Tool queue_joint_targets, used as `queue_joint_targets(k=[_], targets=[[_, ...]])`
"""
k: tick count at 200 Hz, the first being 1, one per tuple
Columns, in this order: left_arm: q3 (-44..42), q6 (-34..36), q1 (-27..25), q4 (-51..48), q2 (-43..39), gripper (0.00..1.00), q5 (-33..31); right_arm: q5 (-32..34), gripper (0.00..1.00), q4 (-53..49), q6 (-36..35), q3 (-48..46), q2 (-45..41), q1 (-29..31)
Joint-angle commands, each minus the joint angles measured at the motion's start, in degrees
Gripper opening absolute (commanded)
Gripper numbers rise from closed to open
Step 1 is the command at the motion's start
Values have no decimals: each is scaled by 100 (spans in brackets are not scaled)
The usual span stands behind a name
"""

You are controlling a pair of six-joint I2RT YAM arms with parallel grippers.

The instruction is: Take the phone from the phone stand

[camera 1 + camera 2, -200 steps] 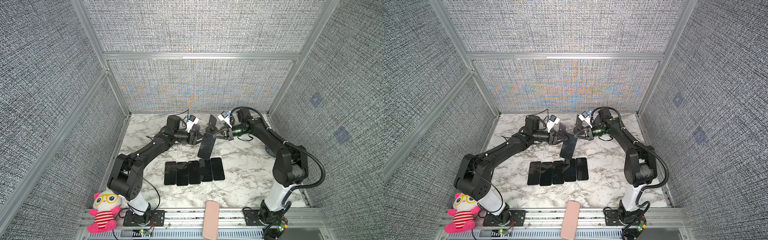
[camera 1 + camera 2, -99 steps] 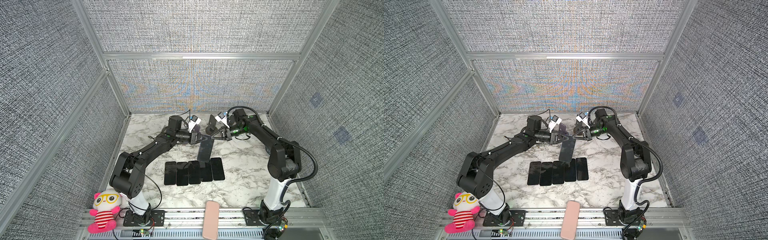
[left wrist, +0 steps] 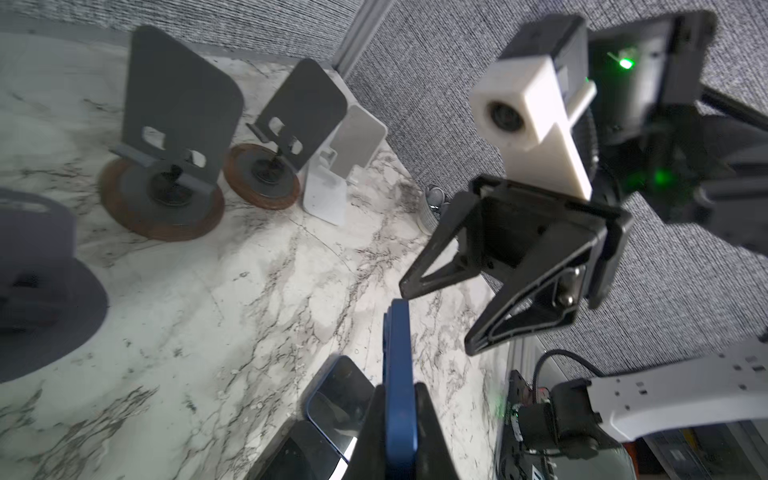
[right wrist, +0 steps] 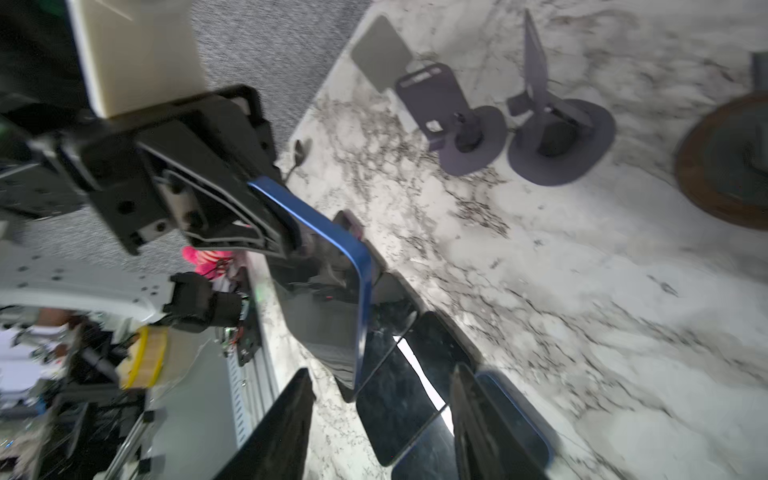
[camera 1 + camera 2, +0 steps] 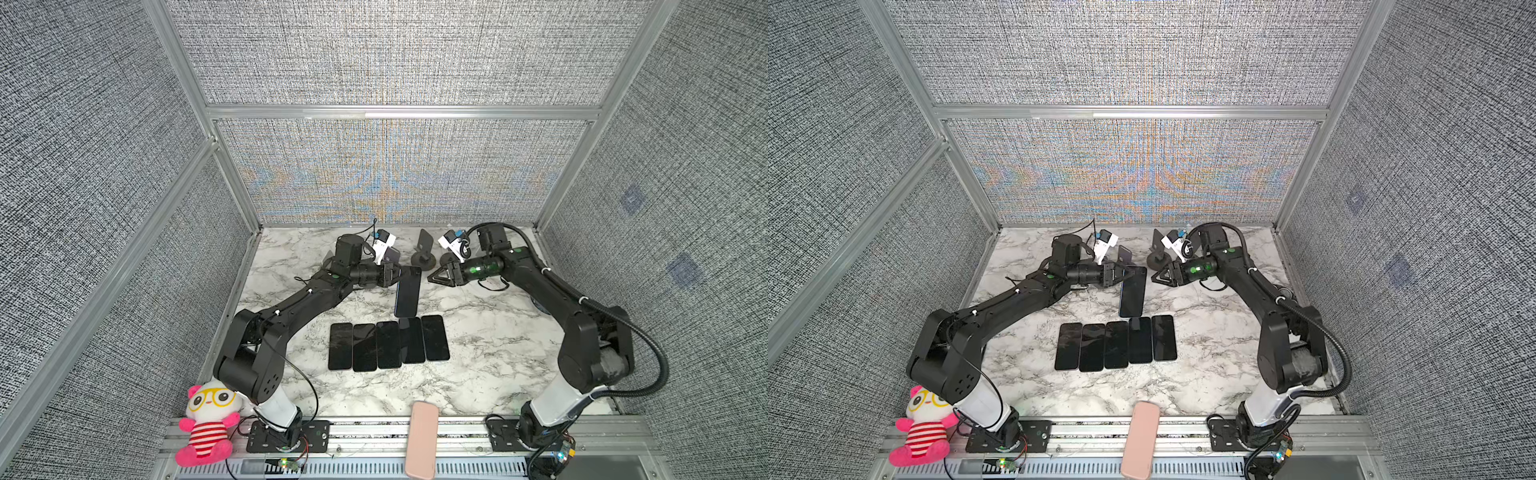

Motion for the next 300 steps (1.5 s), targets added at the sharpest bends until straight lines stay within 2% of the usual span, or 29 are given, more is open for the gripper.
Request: queue_joint_targets(k=[1, 22, 64, 93, 122, 138, 173, 247, 268, 300], targets=[[-13, -575, -18, 182, -86, 0, -853, 1695, 52, 817, 891, -443, -391, 278], [-108, -796, -112, 120, -191, 0, -1424, 1991, 60, 1247, 1273, -812, -721, 652], [-242, -1243, -185, 52, -407, 0, -2053, 2318, 74, 1351, 1594, -959, -765, 1321], [-276, -1400, -216, 108, -444, 0, -2042, 2353, 81, 1566, 1660, -993, -650, 1563], [-314, -1492, -229, 207, -437, 0, -1989, 2078, 86, 1740, 1693, -901, -463, 1705], [-321, -1534, -229, 266, -426, 0, -1957, 1836, 87, 1952, 1792, -908, -373, 1721], [-323, -1607, -232, 368, -425, 0, -1901, 1951, 90, 2017, 1787, -887, -161, 1728], [-332, -1665, -230, 424, -399, 0, -1919, 2134, 90, 2171, 1842, -905, 0, 1790], [-338, -1694, -233, 466, -384, 0, -1892, 2230, 85, 2316, 1924, -1010, -26, 1809], [-379, -1699, -228, 478, -407, 0, -1918, 2332, 71, 2487, 2018, -1117, -79, 1842]])
